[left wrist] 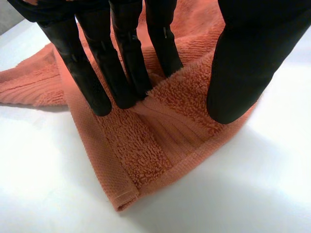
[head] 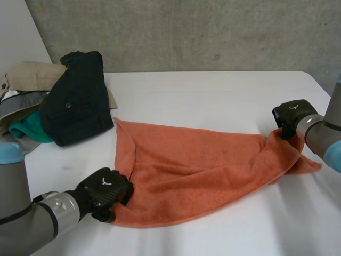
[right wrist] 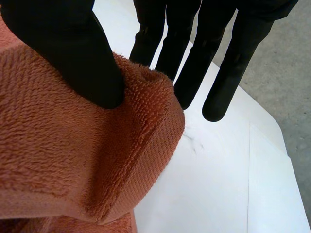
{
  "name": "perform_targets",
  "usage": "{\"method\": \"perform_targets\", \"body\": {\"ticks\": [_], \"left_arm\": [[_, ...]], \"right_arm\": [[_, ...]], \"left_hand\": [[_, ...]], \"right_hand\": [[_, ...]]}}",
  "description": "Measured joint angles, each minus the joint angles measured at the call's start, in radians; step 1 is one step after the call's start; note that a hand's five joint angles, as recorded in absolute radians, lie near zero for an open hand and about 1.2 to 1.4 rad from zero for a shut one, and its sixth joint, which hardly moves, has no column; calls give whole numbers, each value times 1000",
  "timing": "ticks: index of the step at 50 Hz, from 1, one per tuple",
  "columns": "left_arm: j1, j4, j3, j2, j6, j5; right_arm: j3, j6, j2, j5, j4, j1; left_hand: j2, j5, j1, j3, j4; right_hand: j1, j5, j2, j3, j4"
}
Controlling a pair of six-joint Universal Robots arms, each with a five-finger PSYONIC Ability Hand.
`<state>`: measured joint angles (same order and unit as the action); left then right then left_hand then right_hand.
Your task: Fold the laundry.
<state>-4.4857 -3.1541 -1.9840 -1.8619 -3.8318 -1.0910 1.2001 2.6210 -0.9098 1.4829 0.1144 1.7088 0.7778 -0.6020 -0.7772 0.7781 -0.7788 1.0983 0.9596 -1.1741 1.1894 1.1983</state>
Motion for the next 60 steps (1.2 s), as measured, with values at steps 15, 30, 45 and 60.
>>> {"method": "perform_targets", "body": {"ticks": [15,30,45,60], "left_arm": [[79,-100,82,6,81,-92],[138,-71,339,-44,249,-186],[166,61,590,-173,281,-258],[144,80,590,-146,302,-249]], "right_arm": [[13,-2,-30,-7,-16,0],[-235,42,160,70,-198,9],[-103,-192,-107,-138,138,-46],[14,-402,-23,-276,106,-101]], "left_hand": [[418,-368,-383,409,-420],[420,-368,-383,411,-421],[420,-368,-383,411,-421],[420,-368,-383,411,-421]], "right_hand": [[0,0,0,0,0],[-536,-548,610,-605,-607],[-865,-897,951,-959,-970],[-518,-543,589,-601,-613]]}}
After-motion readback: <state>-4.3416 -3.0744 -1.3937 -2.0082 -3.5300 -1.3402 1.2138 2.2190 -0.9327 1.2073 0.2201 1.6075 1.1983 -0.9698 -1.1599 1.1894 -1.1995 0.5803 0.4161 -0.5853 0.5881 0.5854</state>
